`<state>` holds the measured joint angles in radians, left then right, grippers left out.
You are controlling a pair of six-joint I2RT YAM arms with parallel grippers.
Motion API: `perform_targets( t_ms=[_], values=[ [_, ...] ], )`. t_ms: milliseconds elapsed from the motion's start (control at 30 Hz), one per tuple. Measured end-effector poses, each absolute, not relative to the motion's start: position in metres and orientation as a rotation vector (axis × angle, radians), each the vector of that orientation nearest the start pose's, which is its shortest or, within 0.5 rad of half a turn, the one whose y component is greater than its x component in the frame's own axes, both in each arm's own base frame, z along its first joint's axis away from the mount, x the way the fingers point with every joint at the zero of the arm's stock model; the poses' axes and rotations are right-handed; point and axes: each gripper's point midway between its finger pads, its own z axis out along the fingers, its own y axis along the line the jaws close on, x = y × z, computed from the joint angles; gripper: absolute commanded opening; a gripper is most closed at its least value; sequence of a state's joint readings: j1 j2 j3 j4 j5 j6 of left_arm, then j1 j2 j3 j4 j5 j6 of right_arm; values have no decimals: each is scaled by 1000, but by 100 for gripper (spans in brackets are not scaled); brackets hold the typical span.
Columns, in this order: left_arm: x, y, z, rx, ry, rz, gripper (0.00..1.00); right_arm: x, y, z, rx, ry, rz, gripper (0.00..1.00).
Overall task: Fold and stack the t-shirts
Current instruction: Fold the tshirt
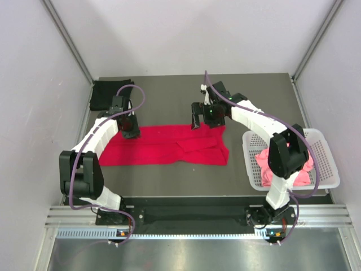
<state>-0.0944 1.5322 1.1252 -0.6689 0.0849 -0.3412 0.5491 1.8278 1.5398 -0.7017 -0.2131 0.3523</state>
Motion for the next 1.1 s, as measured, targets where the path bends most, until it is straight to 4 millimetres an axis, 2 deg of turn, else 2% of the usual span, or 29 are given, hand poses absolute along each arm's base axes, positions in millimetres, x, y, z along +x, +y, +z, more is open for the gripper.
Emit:
perform_targets(
  t_ms=[100,200,300,400,433,533,700,767,800,867,900,1000,1100],
  values=[
    [338,-61,99,-298,2651,-255,28,359,263,128,-283,2633,587,100],
    [338,-61,100,-296,2650,-254,28,377,244,119,-181,2640,543,88],
    [339,-61,101,-294,2648,-254,28,396,218,105,-92,2651,467,65],
    [340,-61,102,-292,2646,-254,28,407,196,87,-19,2678,394,66],
    [339,-61,102,-292,2647,-253,28,410,190,83,-2,2683,373,72],
    [339,-60,102,-289,2650,-248,28,414,180,68,11,2704,317,77],
    [339,-60,102,-281,2651,-246,28,413,174,44,-26,2747,260,72],
    [338,-60,102,-278,2652,-245,28,415,174,36,-38,2755,253,65],
    [338,-60,102,-276,2652,-244,28,415,174,32,-40,2757,251,53],
    [338,-59,101,-272,2652,-243,28,419,175,31,-47,2745,250,35],
    [338,-59,101,-271,2653,-242,28,421,175,31,-44,2739,249,23],
    [338,-59,99,-270,2659,-236,28,426,173,28,-28,2724,231,12],
    [338,-57,93,-273,2676,-221,28,436,167,27,-3,2695,181,6]
  ],
)
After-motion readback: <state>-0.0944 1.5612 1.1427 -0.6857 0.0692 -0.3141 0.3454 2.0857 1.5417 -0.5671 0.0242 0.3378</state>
